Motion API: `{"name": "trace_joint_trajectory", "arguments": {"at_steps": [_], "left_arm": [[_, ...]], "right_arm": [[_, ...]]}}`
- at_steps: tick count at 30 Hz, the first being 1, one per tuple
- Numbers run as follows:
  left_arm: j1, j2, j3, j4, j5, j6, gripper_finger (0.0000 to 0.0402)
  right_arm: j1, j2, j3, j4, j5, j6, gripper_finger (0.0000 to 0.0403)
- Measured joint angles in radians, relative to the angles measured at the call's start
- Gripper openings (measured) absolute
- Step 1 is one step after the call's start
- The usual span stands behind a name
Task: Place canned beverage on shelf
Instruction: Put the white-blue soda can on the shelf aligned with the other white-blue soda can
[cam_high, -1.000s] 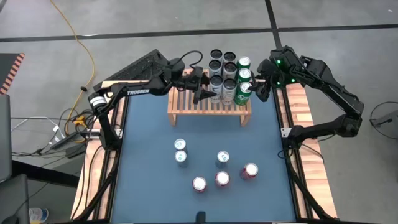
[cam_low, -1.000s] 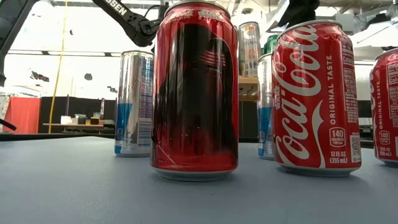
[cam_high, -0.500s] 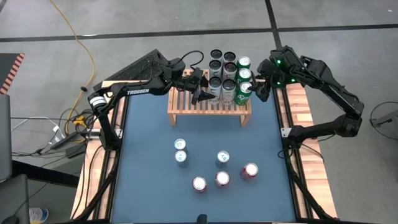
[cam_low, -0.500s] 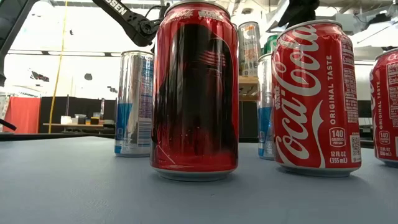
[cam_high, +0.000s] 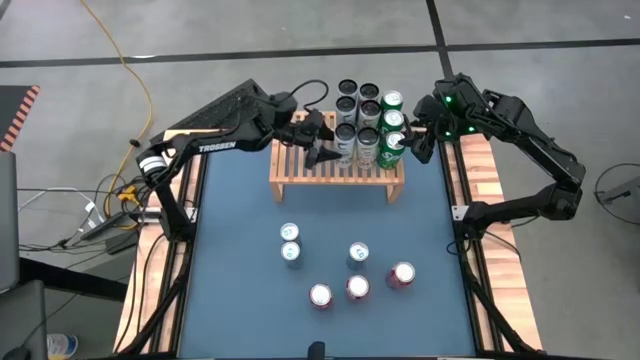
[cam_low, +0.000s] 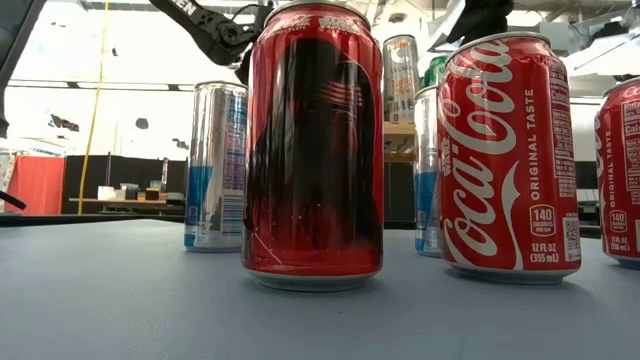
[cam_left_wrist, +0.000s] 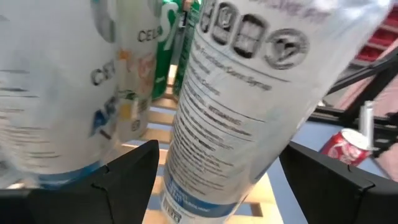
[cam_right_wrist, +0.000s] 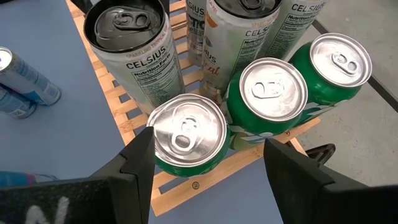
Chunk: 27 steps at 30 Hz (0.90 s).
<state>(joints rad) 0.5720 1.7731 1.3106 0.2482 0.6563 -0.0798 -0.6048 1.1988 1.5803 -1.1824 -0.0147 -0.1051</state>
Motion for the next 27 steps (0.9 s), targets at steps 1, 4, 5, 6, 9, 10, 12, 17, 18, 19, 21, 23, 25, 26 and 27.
{"name": "trace_joint_trajectory", "arguments": {"at_steps": [1,4,5,6,9,10,12,17,18,19,21,23,25,26,27], "left_arm": [[0.0,-0.009,0.0,-0.014,-0.016,0.014,0.0317],[0.0,-0.031,0.0,-0.046,-0.058,0.049,0.0317],[0.0,-0.034,0.0,-0.053,-0.063,0.053,0.0317],[-0.001,-0.036,0.0,-0.055,-0.064,0.053,0.0317],[-0.012,-0.036,0.0,-0.056,-0.08,0.037,0.0317],[-0.017,-0.037,0.0,-0.057,-0.085,0.037,0.0317],[-0.036,-0.037,0.0,-0.06,-0.101,0.047,0.0316],[-0.068,-0.037,0.0,-0.063,-0.122,0.086,0.0316],[-0.07,-0.037,0.0,-0.064,-0.122,0.085,0.0316],[-0.07,-0.037,0.0,-0.065,-0.122,0.083,0.0316],[-0.07,-0.037,0.0,-0.067,-0.126,0.083,0.0316],[-0.069,-0.037,0.0,-0.068,-0.153,0.083,0.0316],[-0.068,-0.037,0.0,-0.067,-0.183,0.081,0.0316],[-0.068,-0.037,0.0,-0.067,-0.196,0.076,0.0316],[-0.068,-0.037,0.0,-0.067,-0.208,0.075,0.0316]], "right_arm": [[0.0,0.0,0.0,0.0,0.0,0.0,0.024],[0.0,0.0,0.0,0.0,0.0,0.0,0.024],[0.0,0.0,0.0,0.0,0.0,0.0,0.024],[0.0,0.0,0.0,0.0,0.0,0.0,0.024],[0.0,0.0,0.0,0.001,0.0,0.0,0.024],[0.0,0.0,0.0,0.001,0.0,0.0,0.024],[0.0,0.0,0.0,0.001,0.0,0.0,0.024],[0.0,0.0,0.0,0.001,0.0,0.0,0.024],[0.0,0.0,0.0,0.001,0.0,0.0,0.024],[0.0,0.0,0.0,0.001,0.0,0.0,0.024],[0.0,0.0,0.0,0.001,0.0,0.0,0.024],[0.0,0.0,0.0,0.001,0.0,0.005,0.024],[0.0,0.0,0.0,0.002,-0.001,0.016,0.024],[0.0,0.0,0.0,0.002,-0.003,0.024,0.024],[0.0,0.0,0.0,0.002,-0.006,0.027,0.024]]}}
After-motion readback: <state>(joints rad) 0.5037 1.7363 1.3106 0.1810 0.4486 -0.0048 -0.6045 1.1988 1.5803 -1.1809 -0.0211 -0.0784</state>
